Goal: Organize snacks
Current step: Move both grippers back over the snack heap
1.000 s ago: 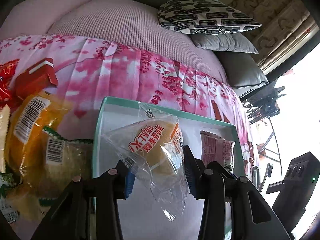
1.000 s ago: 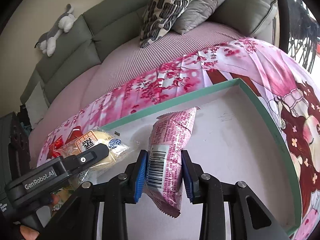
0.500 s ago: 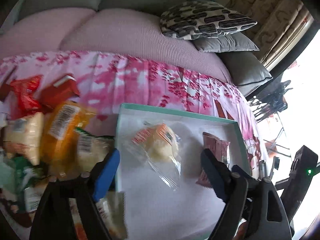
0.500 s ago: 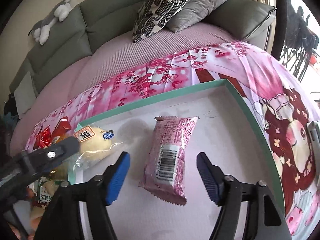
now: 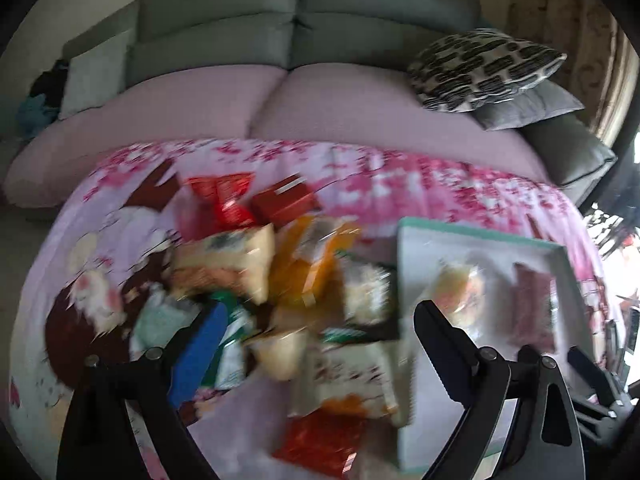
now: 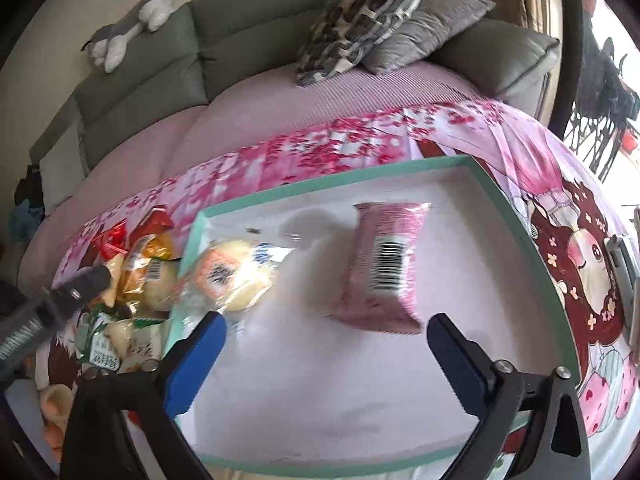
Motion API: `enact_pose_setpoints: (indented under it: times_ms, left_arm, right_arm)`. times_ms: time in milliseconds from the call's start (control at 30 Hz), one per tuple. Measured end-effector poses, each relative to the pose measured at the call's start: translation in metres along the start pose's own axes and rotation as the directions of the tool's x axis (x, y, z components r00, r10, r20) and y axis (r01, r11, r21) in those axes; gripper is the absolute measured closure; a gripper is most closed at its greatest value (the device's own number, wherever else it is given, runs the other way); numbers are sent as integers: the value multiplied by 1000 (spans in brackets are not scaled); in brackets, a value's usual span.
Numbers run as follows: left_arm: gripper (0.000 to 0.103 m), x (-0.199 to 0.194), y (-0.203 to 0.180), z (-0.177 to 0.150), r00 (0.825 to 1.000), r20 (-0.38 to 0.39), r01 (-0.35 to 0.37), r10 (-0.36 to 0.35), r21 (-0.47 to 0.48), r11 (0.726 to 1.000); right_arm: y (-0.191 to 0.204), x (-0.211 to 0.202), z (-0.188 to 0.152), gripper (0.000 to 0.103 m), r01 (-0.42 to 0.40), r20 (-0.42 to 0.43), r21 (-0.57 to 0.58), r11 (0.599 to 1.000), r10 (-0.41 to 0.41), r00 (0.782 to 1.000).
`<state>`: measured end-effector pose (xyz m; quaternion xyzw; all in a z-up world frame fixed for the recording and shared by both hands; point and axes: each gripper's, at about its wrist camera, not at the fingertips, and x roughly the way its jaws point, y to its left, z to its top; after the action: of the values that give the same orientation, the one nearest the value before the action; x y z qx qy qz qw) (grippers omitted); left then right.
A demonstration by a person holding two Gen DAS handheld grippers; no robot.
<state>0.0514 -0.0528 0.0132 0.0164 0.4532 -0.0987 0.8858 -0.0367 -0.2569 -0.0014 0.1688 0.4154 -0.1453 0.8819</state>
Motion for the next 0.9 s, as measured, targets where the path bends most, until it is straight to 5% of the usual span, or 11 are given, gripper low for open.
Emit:
enact_pose_setpoints:
  times_ms: [333, 600, 900]
  left_arm:
    - [8, -2, 77, -31, 981, -110, -179, 162, -166, 970]
    - [8, 5, 117, -39, 972, -185, -193, 145, -279, 941]
    - [8, 17, 125, -34, 971, -223, -148, 83, -296, 944]
  right_arm:
    - [50, -7, -25, 0, -61, -17, -74, 995, 60, 998]
    - [89, -3, -38, 0, -78, -54, -164, 983, 70, 996]
    - [110, 11, -44, 0, -99, -92, -218, 971, 81, 992]
